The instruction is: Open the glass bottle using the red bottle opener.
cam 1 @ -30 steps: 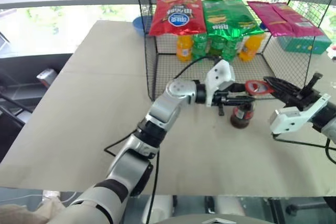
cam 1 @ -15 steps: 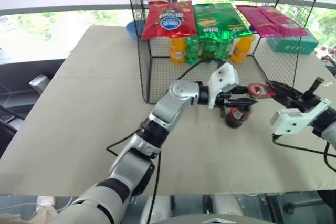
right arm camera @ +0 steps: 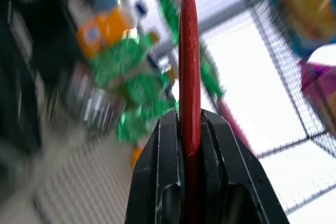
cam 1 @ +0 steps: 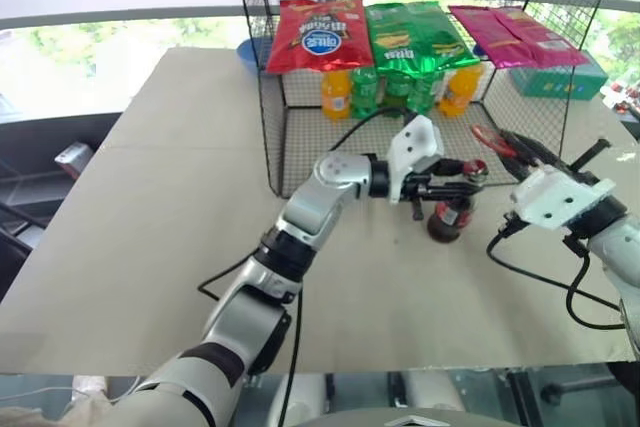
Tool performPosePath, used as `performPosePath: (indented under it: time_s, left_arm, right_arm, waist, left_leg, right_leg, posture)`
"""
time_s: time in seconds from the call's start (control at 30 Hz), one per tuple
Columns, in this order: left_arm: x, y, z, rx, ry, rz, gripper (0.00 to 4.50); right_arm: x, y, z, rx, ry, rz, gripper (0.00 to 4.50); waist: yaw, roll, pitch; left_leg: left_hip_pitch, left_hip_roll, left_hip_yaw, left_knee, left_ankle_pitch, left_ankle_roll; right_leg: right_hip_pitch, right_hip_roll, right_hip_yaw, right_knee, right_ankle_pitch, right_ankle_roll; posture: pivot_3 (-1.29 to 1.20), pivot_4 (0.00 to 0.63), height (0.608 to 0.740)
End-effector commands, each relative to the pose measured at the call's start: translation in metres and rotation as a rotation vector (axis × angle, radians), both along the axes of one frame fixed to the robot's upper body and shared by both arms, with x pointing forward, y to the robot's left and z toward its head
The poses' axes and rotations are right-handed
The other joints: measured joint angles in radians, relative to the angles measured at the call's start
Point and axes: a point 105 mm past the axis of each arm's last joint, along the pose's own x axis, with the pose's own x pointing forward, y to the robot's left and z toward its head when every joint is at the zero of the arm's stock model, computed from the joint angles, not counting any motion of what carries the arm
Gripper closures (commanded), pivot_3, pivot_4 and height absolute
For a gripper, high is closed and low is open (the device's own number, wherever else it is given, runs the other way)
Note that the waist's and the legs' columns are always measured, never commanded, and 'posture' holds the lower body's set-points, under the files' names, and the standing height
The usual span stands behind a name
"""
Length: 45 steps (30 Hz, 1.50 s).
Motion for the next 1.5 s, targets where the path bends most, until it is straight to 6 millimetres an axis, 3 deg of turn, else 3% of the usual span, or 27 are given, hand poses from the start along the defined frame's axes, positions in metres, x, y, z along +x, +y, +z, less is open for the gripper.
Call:
performPosePath:
  time_s: [0.03, 0.2, 0.27, 0.4, 0.53, 0.93, 1.1, 1.23, 1.37, 1.47, 1.5]
  left_arm:
    - [0.006, 0.007, -0.02, 0.067, 0.039, 0.046, 3.34]
    - [0.007, 0.007, -0.019, 0.061, 0.037, 0.053, 3.34]
    - [0.008, 0.007, -0.018, 0.058, 0.034, 0.056, 3.34]
    - [0.008, 0.007, -0.018, 0.056, 0.034, 0.057, 3.34]
    - [0.009, 0.008, -0.018, 0.06, 0.032, 0.059, 3.34]
    - [0.008, 0.009, -0.019, 0.06, 0.036, 0.061, 3.34]
    - [0.008, 0.009, -0.019, 0.059, 0.036, 0.064, 3.34]
    - [0.008, 0.009, -0.017, 0.05, 0.031, 0.068, 3.34]
    - [0.007, 0.01, -0.015, 0.036, 0.024, 0.067, 3.34]
    - [0.006, 0.01, -0.014, 0.03, 0.025, 0.068, 3.34]
    - [0.006, 0.01, -0.015, 0.03, 0.025, 0.069, 3.34]
  right_arm:
    - [-0.007, 0.004, 0.008, 0.019, -0.008, 0.025, 4.5]
    - [-0.007, -0.019, -0.005, 0.083, 0.174, -0.034, 4.5]
    - [-0.011, -0.03, -0.012, -0.019, 0.185, -0.066, 4.5]
    - [-0.014, -0.041, -0.014, 0.001, 0.154, -0.124, 4.5]
    - [-0.017, -0.038, -0.026, -0.035, 0.169, -0.115, 4.5]
    - [-0.018, -0.02, -0.029, -0.244, 0.048, -0.04, 4.5]
    - [-0.008, -0.04, -0.028, 0.028, 0.131, -0.152, 4.5]
    - [-0.008, -0.064, -0.068, 0.207, 0.396, -0.269, 4.5]
    - [-0.008, -0.061, -0.097, 0.422, 0.636, -0.309, 4.5]
    - [0.002, -0.056, -0.105, 0.517, 0.716, -0.325, 4.5]
    - [0.006, -0.055, -0.107, 0.524, 0.728, -0.336, 3.61]
  waist:
    - [0.0, 0.0, 0.0]
    - [0.001, 0.0, 0.0]
    - [0.001, 0.0, 0.0]
    - [-0.004, 0.0, 0.001]
    - [-0.002, 0.0, 0.001]
    - [-0.003, 0.0, 0.001]
    - [-0.001, -0.001, 0.002]
    - [0.001, 0.0, 0.001]
    - [-0.003, 0.001, 0.001]
    - [-0.006, 0.004, 0.001]
    - [-0.007, 0.004, 0.001]
  left_leg:
    - [0.0, 0.0, 0.0, 0.0, 0.0, 0.0]
    - [-0.001, 0.0, 0.001, 0.0, 0.0, 0.0]
    - [-0.001, 0.002, 0.001, 0.0, 0.0, 0.0]
    - [-0.001, 0.002, 0.002, 0.0, 0.0, 0.0]
    - [-0.003, 0.002, 0.002, 0.0, 0.0, 0.0]
    - [-0.003, 0.002, 0.003, -0.001, 0.0, 0.0]
    - [-0.004, 0.003, 0.002, 0.0, 0.0, 0.0]
    - [-0.006, 0.005, 0.002, 0.0, 0.0, 0.0]
    - [-0.013, 0.006, 0.003, 0.0, 0.0, 0.0]
    - [-0.014, 0.006, 0.003, 0.0, 0.0, 0.0]
    - [-0.014, 0.007, 0.003, 0.0, 0.0, 0.0]
  right_leg:
    - [0.0, 0.0, 0.0, 0.0, 0.0, 0.0]
    - [0.0, 0.0, 0.0, 0.0, 0.0, 0.0]
    - [0.0, 0.0, 0.001, 0.0, 0.0, 0.0]
    - [-0.002, 0.0, 0.001, -0.001, -0.002, 0.003]
    - [-0.004, 0.002, 0.001, 0.0, -0.002, 0.003]
    - [-0.005, 0.002, 0.002, 0.0, -0.002, 0.004]
    - [-0.005, 0.002, 0.002, 0.0, -0.002, 0.003]
    - [-0.007, 0.002, 0.002, 0.0, 0.0, 0.0]
    - [-0.014, 0.002, 0.002, 0.0, 0.001, -0.001]
    - [-0.015, 0.003, 0.002, 0.001, 0.001, -0.001]
    - [-0.015, 0.003, 0.002, 0.001, 0.001, -0.002]
  posture:
    - [0.0, 0.15, 0.74]
    - [0.0, 0.15, 0.74]
    - [0.0, 0.15, 0.74]
    - [0.0, 0.15, 0.74]
    - [0.0, 0.15, 0.74]
    - [0.0, 0.15, 0.74]
    - [0.0, 0.15, 0.74]
    - [0.0, 0.15, 0.74]
    - [0.0, 0.15, 0.74]
    - [0.0, 0.15, 0.74]
    - [0.0, 0.15, 0.74]
